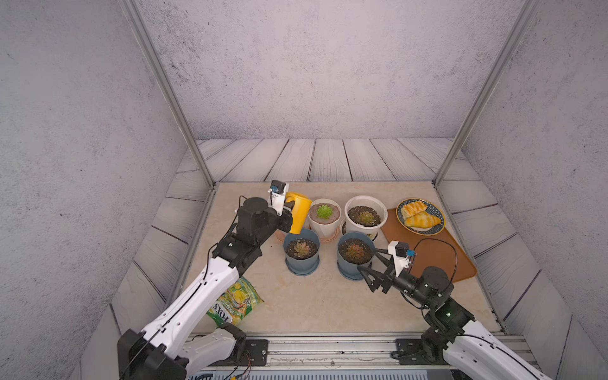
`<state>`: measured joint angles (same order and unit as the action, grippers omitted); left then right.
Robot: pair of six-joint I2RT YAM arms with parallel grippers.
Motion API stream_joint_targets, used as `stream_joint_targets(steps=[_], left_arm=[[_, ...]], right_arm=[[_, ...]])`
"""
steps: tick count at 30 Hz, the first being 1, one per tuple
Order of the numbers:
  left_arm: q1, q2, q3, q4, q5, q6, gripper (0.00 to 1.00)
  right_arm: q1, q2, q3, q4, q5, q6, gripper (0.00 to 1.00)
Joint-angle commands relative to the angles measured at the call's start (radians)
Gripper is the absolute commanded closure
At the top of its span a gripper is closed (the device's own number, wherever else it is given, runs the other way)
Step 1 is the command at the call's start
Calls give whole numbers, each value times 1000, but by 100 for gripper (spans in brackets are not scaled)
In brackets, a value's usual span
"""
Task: Water the succulent around the soil edge
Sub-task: Water the soil of the potted plant with water.
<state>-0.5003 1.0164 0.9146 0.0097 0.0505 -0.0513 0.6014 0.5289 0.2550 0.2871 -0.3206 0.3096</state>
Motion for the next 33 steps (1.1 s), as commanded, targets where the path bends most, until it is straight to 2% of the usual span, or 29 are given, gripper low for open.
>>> stream_joint_targets(steps=[1, 9, 12, 16, 22, 25, 33], left_arm=[[-1, -178, -182, 280, 31, -57, 100], [-3, -592, -448, 384, -4, -118, 100], [-3, -636, -477, 376, -51, -152, 100], [-3, -473, -388, 288, -54, -179, 100], [-1, -158, -184, 179, 100, -171, 100], [-3, -58, -125, 155, 139, -172, 100], [-6, 97, 19, 12, 138, -153, 100]], right_arm=[[3, -19, 15, 31, -30, 0, 0], [3, -53, -50, 163, -125, 0, 0], [2, -64, -56, 166, -121, -9, 0], [2, -67, -45, 111, -46, -15, 0], [3, -71, -27, 35, 67, -30, 0], [3, -53, -26, 34, 103, -28, 0], [3, 12, -1, 28, 82, -27, 0]])
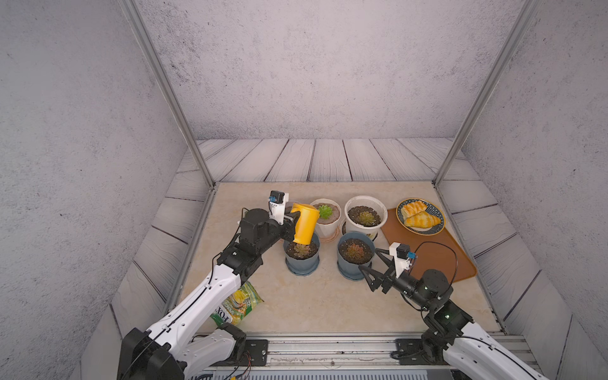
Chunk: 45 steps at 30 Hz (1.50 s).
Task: Water the succulent around the soil edge
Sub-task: Water the soil of the potted plant with water.
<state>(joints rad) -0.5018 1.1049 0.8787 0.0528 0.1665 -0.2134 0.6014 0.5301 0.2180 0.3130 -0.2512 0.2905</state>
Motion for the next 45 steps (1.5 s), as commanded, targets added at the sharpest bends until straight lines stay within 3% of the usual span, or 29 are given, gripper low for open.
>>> stream_joint_targets(steps=[1, 13, 27, 45], left_arm=[[-6, 17, 66, -42, 20, 12, 100], [-31, 162, 223, -174, 9, 43, 100], [-139, 291, 414, -326, -126, 148, 100], [-173, 438, 596, -394, -120, 184, 100]], right_arm=[[3, 15, 37, 4, 10, -7, 0], [3, 10, 40, -3, -2, -5, 0], [2, -7, 40, -2, -10, -1, 0], [2, -79, 37, -35, 12, 1, 0]])
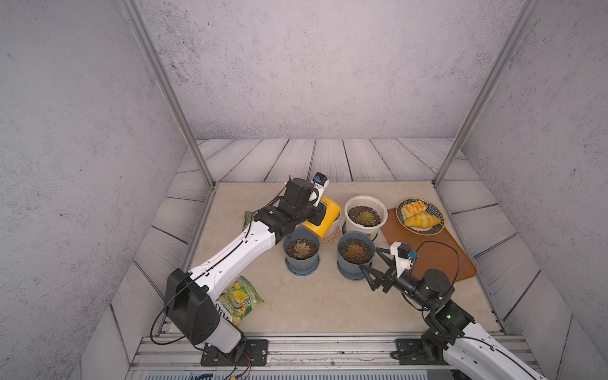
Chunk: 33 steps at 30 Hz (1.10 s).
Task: Water the succulent around the soil edge
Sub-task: Water the soil of the potted plant with water.
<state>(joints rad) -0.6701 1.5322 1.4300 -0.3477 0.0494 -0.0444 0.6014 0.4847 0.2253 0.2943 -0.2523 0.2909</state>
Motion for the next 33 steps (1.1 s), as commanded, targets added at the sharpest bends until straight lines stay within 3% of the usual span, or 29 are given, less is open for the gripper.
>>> stream_joint_targets(steps=[1, 9, 33], left_arm=[[-5, 17, 51, 4, -3, 15, 100], [-5, 69, 109, -11, -2, 30, 100], [-2, 235, 353, -99, -48, 90, 100]], right_arm=[[3, -46, 29, -22, 21, 1, 0], [3, -115, 9, -36, 74, 19, 0], [3, -96, 13, -37, 76, 22, 0]])
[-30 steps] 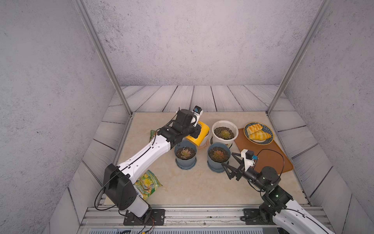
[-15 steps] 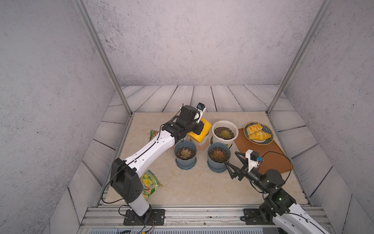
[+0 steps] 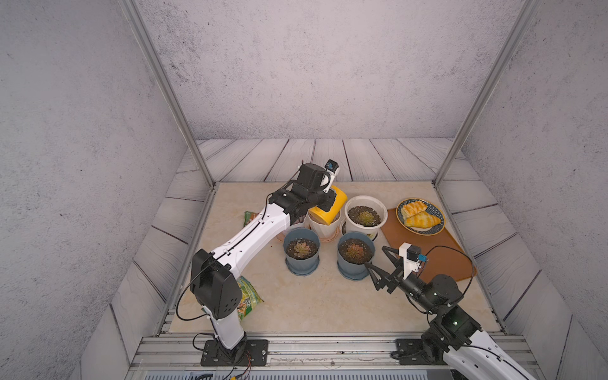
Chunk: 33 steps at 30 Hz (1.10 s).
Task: Water the succulent around the soil edge
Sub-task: Water the soil of the potted plant with water.
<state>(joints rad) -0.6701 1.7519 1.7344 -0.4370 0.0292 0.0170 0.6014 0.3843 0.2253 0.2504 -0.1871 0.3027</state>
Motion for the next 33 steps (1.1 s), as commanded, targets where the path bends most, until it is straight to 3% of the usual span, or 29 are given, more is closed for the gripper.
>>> stream_joint_targets(steps=[1, 17, 33], left_arm=[[-2, 22, 59, -16, -33, 33, 100], [35, 75, 126, -49, -90, 81, 100], [52, 30, 46, -37, -167, 88, 100]], right_arm=[[3, 6, 13, 10, 11, 9, 0], [3, 35, 14, 19, 5, 9, 0], [2, 54, 16, 26, -1, 13, 0]])
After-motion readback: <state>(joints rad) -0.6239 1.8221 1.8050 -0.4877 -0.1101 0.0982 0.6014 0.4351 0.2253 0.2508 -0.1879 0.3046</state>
